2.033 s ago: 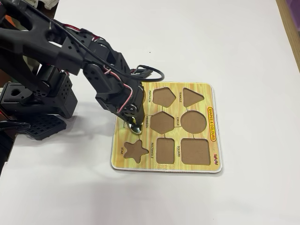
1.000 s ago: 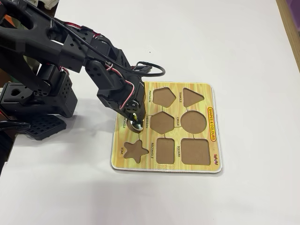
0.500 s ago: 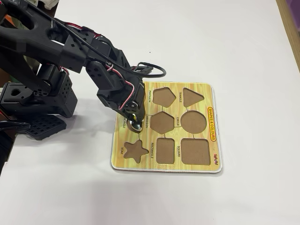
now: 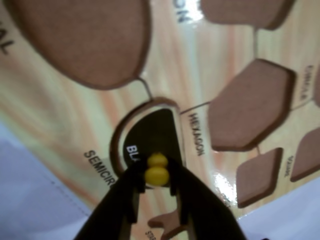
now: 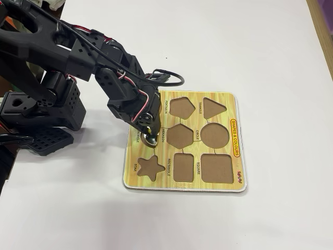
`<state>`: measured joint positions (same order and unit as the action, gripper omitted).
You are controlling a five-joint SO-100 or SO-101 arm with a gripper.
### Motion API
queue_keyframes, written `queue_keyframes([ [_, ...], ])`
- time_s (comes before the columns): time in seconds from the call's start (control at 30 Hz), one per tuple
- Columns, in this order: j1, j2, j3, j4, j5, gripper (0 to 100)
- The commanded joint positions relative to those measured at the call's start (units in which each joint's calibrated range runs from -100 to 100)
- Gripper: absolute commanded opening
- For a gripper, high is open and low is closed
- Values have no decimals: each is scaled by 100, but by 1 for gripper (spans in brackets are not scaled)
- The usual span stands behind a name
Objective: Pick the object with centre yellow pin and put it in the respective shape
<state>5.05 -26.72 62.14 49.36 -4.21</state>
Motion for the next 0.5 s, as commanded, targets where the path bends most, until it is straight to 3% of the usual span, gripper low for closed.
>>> queue_keyframes([
  [0.0, -17, -106, 18, 43, 13, 1],
  [0.47, 22, -642, 324, 190, 60, 1],
])
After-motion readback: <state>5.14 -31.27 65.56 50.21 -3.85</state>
